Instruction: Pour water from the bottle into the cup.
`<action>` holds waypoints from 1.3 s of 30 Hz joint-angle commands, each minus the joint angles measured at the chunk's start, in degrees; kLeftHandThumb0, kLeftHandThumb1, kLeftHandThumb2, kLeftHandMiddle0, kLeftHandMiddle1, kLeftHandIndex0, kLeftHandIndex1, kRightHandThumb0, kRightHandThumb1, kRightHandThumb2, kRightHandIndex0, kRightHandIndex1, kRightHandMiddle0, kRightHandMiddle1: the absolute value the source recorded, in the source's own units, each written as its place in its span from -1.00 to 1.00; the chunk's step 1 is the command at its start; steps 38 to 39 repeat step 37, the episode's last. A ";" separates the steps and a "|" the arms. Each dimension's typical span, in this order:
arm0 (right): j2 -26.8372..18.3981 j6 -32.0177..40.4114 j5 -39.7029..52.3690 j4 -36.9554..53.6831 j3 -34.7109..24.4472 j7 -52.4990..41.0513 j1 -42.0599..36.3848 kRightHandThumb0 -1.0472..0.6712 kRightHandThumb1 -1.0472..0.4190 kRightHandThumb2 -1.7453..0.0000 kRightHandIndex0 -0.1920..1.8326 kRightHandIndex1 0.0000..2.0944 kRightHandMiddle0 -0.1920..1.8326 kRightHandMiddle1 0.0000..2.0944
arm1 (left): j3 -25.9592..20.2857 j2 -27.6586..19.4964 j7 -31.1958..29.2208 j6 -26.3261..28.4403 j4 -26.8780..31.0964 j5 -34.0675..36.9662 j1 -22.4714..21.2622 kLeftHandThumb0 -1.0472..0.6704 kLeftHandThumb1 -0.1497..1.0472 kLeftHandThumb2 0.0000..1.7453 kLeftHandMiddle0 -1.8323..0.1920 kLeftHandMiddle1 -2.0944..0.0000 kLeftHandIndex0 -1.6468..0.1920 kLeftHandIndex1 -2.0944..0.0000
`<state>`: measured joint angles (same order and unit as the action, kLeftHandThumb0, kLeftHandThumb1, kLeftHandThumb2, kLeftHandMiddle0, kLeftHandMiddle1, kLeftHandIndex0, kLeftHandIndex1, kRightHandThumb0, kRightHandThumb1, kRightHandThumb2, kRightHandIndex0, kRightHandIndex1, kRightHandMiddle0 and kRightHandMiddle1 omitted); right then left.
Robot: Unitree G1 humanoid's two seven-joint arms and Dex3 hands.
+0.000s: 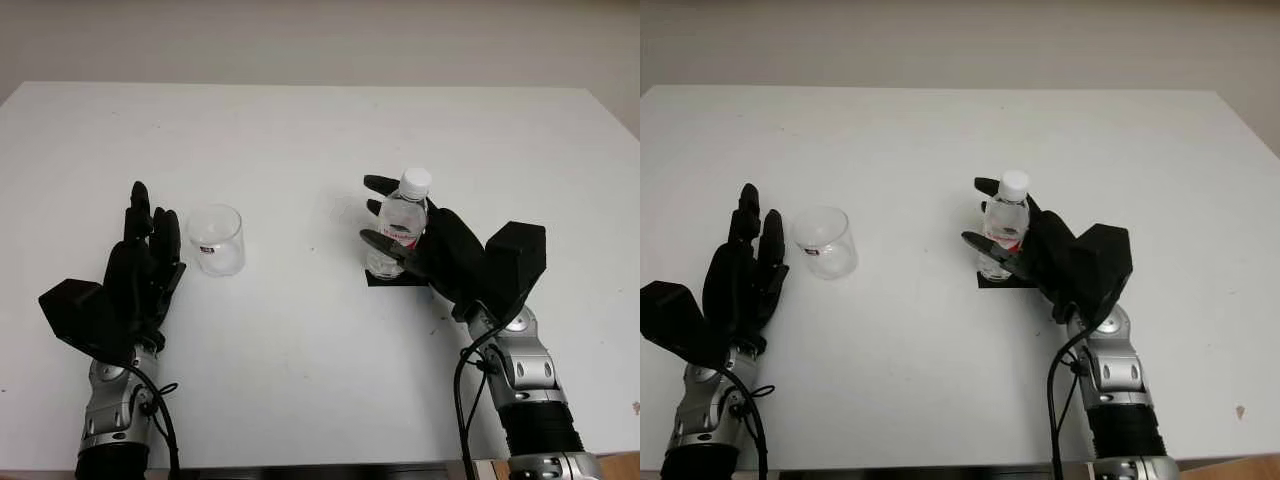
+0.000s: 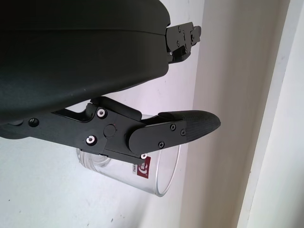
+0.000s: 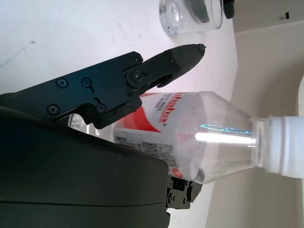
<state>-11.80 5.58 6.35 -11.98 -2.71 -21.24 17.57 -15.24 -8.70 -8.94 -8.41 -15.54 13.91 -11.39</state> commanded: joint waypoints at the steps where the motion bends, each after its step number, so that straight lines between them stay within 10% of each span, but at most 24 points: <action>1: -0.59 -1.18 -0.24 0.47 -0.12 0.28 -0.65 -0.59 -0.85 0.93 -1.00 -1.00 -1.00 -0.88 | -0.45 -0.51 -0.29 0.10 0.06 0.44 0.22 -0.52 1.00 -0.39 0.95 0.95 0.95 0.94; 22: -1.40 -20.98 -7.92 -4.25 -0.03 8.74 -4.68 -0.97 -0.80 0.94 -1.00 -1.00 -1.00 -1.00 | -0.67 -0.83 -0.35 0.11 -0.88 0.34 -0.96 -0.52 1.00 -0.41 0.93 0.94 0.93 0.94; 39: 2.33 -22.61 -6.04 -2.29 2.93 8.98 -7.99 -0.93 -0.81 0.94 -1.00 -1.00 -1.00 -1.00 | -0.45 -1.08 -0.81 0.25 -1.44 0.39 -1.65 -0.52 1.00 -0.40 0.96 0.95 0.96 0.95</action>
